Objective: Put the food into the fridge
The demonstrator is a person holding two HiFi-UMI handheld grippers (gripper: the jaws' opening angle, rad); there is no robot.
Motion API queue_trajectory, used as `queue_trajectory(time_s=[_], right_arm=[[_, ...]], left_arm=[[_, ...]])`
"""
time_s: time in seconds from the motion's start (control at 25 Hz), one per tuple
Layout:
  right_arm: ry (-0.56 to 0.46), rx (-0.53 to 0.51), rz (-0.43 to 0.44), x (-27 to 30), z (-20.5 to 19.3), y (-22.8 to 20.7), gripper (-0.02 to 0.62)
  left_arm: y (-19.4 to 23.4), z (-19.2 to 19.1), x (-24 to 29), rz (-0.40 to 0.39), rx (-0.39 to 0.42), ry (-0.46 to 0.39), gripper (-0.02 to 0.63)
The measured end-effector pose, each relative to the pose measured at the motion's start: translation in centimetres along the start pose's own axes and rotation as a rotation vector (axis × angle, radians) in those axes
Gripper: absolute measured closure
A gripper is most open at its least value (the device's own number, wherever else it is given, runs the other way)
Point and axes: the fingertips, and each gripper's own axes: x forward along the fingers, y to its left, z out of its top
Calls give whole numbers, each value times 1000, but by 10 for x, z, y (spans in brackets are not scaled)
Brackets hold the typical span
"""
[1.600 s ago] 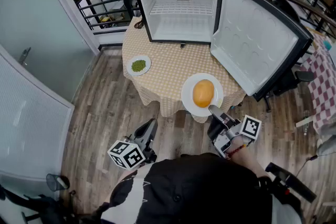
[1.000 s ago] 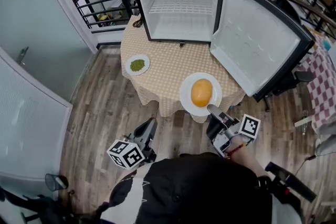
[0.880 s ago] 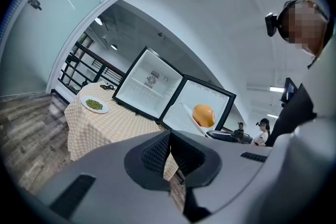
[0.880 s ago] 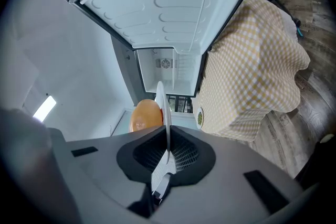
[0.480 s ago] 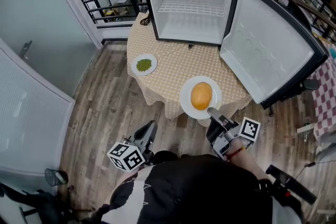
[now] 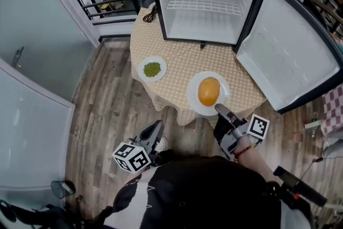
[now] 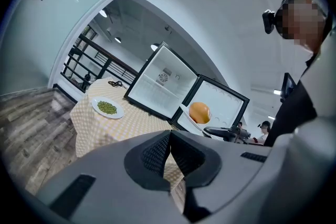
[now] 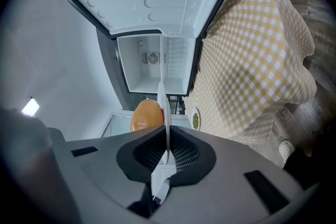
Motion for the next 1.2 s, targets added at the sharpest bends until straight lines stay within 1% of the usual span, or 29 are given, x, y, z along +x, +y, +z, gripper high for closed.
queue_trajectory(time_s=[0.24, 0.44, 0.64, 1.0, 1.2], right_arm=[[-88, 13, -6, 52, 9, 3, 571], [-150, 14, -16, 89, 11, 9, 571], [-235, -5, -9, 110, 12, 21, 571], [-393, 1, -7, 127, 1, 22, 571], [-428, -6, -13, 133, -6, 22, 571]], left_arm=[[38, 44, 36, -117, 43, 60, 595], [69, 86, 57, -189, 68, 65, 595], [91, 113, 72, -270, 96, 94, 595], [117, 138, 88, -398, 134, 154, 595], [122, 142, 87, -439, 141, 167, 595]])
